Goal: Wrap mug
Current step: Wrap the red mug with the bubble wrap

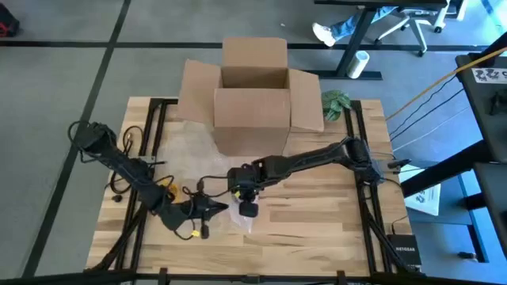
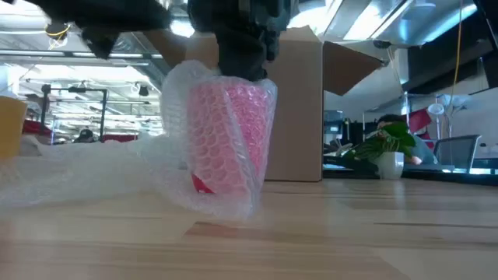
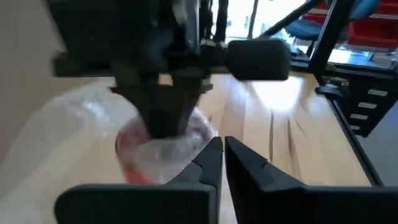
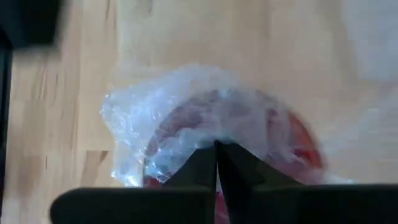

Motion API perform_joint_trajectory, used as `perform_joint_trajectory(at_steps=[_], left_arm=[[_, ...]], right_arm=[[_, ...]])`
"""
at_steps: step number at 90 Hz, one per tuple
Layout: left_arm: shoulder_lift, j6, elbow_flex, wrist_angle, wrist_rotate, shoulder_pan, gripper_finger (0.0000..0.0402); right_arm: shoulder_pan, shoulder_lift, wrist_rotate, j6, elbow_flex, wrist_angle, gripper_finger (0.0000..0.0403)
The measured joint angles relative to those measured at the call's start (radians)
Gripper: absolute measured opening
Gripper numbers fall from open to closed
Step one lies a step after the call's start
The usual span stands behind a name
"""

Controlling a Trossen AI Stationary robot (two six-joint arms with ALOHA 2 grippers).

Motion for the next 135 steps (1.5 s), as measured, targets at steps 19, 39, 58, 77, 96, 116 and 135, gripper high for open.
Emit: perform_joint_trajectory(at_steps=[19, 39, 58, 77, 96, 116, 135], left_arm=[[0.000, -0.229, 0.000, -0.213, -0.018, 0.000, 0.0000], [0.000, -0.239, -0.007, -0.258, -0.019, 0.052, 0.0000], [0.000, -0.231, -0.007, -0.285, -0.015, 0.118, 0.0000], [0.000, -0.231, -0.007, -0.286, 0.041, 0.134, 0.0000], [0.000, -0.249, -0.007, -0.284, 0.059, 0.123, 0.0000], [0.000, -0.258, -0.007, -0.284, 0.063, 0.098, 0.0000], [0.000, -0.260, -0.006, -0.282, 0.063, 0.098, 0.0000]], right_arm=[[0.000, 0.037, -0.108, -0.125, -0.011, -0.025, 0.0000], [0.003, 0.039, -0.184, -0.257, 0.001, -0.181, 0.0000], [0.017, 0.035, -0.157, -0.310, 0.067, -0.292, 0.0000], [0.041, 0.033, -0.067, -0.312, 0.151, -0.366, 0.0000], [0.065, 0.033, -0.062, -0.311, 0.187, -0.366, 0.0000], [0.075, 0.033, -0.062, -0.291, 0.231, -0.369, 0.0000], [0.075, 0.033, -0.010, -0.290, 0.314, -0.388, 0.0000]])
